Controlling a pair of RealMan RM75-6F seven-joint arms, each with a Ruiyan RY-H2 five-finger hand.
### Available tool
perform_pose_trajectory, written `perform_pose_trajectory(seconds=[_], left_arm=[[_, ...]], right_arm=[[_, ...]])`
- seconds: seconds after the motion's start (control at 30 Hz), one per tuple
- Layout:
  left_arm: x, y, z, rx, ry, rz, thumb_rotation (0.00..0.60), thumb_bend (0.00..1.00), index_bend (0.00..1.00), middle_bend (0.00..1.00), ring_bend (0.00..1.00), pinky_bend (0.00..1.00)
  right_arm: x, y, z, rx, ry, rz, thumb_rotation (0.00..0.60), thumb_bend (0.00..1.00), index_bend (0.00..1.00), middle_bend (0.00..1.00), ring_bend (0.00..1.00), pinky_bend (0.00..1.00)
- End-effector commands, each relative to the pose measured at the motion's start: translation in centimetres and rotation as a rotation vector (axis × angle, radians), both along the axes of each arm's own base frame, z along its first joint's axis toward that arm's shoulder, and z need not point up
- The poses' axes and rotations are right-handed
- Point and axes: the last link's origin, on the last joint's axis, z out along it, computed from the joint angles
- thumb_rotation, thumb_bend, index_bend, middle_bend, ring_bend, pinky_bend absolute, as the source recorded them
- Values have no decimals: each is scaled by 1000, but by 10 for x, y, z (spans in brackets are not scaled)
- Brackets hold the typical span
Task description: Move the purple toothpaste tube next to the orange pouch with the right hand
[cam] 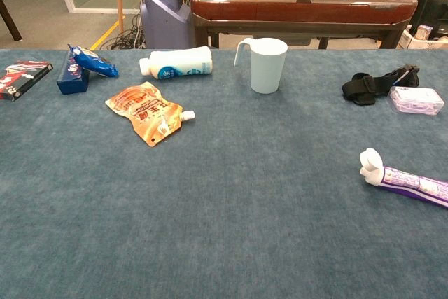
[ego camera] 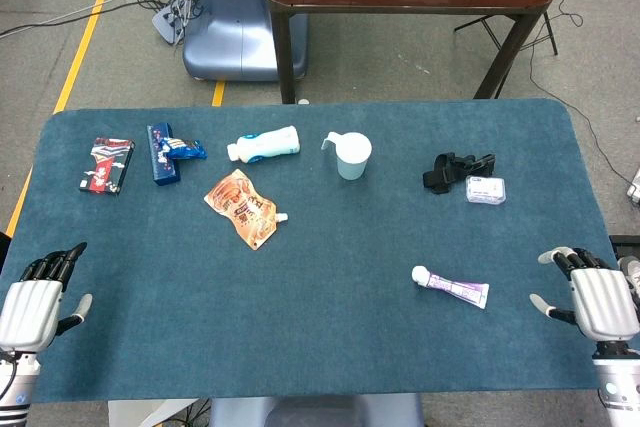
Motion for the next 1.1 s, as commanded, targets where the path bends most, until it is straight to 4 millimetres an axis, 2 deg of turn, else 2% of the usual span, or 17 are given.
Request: perform_pose_trajectory(seconds=[0.03, 0.3, 0.5, 0.67, 0.87, 1.1], left_arm=[[0, 0, -1, -4, 0, 2, 600, 307, 93, 206, 167, 189], [0, 0, -1, -4, 2, -6, 600, 308, 93, 207, 167, 189], [1, -1, -3, -12, 4, -11, 600, 307, 93, 206, 167, 190], [1, -2, -4, -16, -1, -15, 600, 308, 93, 207, 167, 189], [-2, -4, -4, -20, -5, -14, 600, 308, 93, 206, 167, 189], [-7, -10, -6, -31, -19, -1, 600, 307, 93, 206, 167, 189]], right_arm=[[0, 0, 0, 1, -3, 2, 600, 142, 388, 382, 300, 435], [6, -3, -1, 20, -31, 15, 600, 143, 387, 386, 301, 434], [24, -18, -7, 98, -19, 52, 600, 144, 387, 408, 301, 416], [35, -32, -20, 163, -4, 65, 600, 143, 387, 411, 301, 416], [49, -45, -53, 245, 32, 91, 600, 143, 387, 430, 301, 416], [49, -51, -81, 282, 70, 79, 600, 141, 388, 473, 301, 416]])
